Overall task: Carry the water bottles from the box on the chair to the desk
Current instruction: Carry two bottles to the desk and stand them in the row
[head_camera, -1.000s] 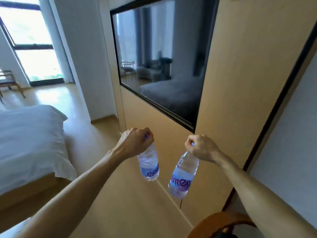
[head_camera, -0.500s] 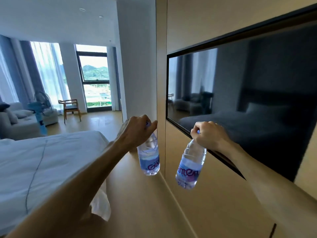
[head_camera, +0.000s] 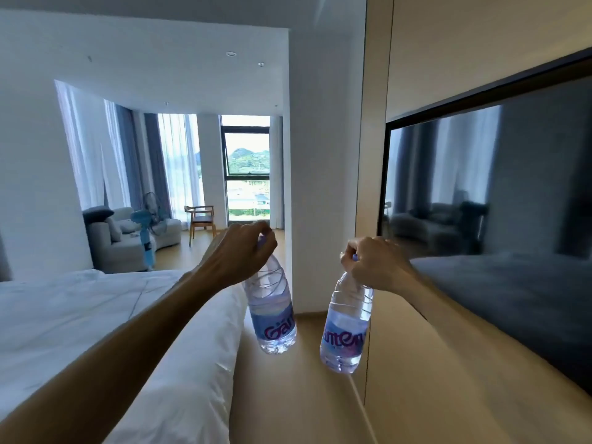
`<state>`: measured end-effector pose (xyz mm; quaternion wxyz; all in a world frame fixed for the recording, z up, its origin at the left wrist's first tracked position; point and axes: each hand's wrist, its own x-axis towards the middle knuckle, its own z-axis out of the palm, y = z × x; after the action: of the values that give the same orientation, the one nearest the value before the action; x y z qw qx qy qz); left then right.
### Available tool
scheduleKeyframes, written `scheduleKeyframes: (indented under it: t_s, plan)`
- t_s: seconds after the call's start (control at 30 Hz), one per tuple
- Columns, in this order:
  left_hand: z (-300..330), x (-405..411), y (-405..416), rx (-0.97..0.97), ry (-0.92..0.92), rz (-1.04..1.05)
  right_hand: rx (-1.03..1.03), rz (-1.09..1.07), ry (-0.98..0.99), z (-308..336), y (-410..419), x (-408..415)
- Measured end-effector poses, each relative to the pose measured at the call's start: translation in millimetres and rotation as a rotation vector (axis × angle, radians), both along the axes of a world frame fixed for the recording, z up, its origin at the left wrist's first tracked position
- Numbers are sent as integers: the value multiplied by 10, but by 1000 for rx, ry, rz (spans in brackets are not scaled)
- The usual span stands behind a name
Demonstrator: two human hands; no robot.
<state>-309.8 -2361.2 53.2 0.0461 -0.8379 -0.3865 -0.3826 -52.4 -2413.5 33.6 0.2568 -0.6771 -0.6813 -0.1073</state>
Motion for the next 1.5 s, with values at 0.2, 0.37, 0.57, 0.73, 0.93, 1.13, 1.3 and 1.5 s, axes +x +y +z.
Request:
scheduleKeyframes:
  t_s: [0.2,0.37,0.57,0.73,0.93,1.13,1.3,1.5]
  plan:
    - [122,4,962,42,-4,128,40,41,-31,50,1184,80]
    - [77,-31,1859,107,2,233,83,68,-40,69,2161,35]
    - [-29,-148,3112,100,-39,204,38,125,16,29,3407,-87]
    - [45,-212,4162,41,-48,159,20,128,117,109,4444,-131]
    - [111,-154,5290,53,-40,143,38,122,132,162,5602,-127]
    - [50,-16,6543,60,-43,171,20,117,141,-6,6920,57]
    - [9,228,7650,71,-50,189,27,160,150,-68,8123,300]
    - [40,399,8790,85,-71,231,22,188,132,59,9337,504]
